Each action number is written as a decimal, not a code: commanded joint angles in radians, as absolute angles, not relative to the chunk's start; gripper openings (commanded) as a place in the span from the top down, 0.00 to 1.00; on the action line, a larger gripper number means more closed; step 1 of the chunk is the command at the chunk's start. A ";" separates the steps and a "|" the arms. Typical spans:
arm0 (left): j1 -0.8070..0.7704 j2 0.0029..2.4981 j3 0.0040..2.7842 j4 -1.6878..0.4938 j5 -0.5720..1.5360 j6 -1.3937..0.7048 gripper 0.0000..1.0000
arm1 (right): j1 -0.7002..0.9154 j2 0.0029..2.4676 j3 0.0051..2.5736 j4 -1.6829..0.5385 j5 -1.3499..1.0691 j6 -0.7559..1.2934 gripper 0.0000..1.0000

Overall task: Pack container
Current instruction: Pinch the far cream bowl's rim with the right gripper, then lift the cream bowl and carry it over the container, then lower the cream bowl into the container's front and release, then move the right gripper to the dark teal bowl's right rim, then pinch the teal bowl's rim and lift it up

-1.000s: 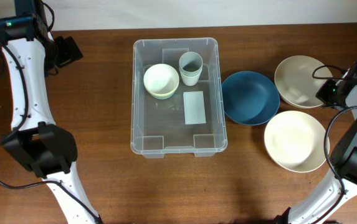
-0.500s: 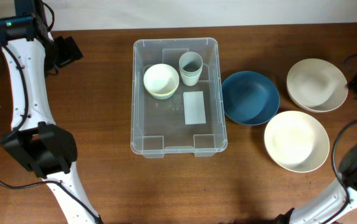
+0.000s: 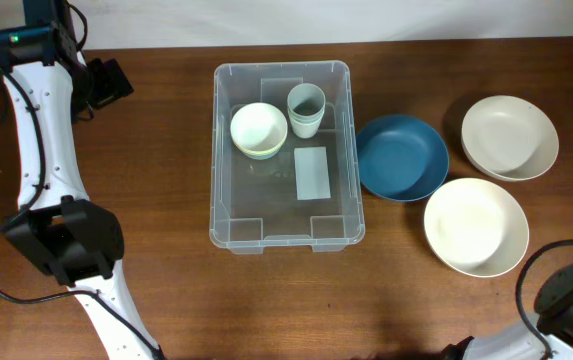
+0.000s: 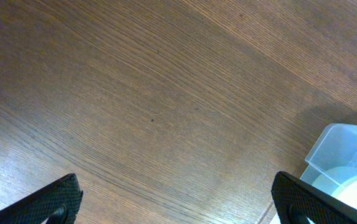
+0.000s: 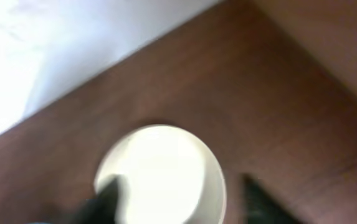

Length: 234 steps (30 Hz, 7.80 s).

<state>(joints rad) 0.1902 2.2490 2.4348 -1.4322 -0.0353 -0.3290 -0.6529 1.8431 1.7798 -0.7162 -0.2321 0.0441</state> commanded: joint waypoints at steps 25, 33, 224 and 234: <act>0.192 2.250 2.450 -1.433 -0.049 -0.321 0.01 | -0.648 2.282 1.737 -0.712 -0.196 0.034 0.03; 0.192 2.250 2.450 -1.433 -0.049 -0.321 0.01 | -0.648 2.294 1.737 -0.681 -0.241 0.034 0.47; 0.192 2.250 2.450 -1.433 -0.049 -0.321 0.00 | -0.367 2.319 1.752 -0.744 -0.363 -0.083 0.94; 0.192 2.250 2.450 -1.433 -0.049 -0.321 0.01 | -0.500 2.319 1.752 -0.632 -0.524 0.006 0.96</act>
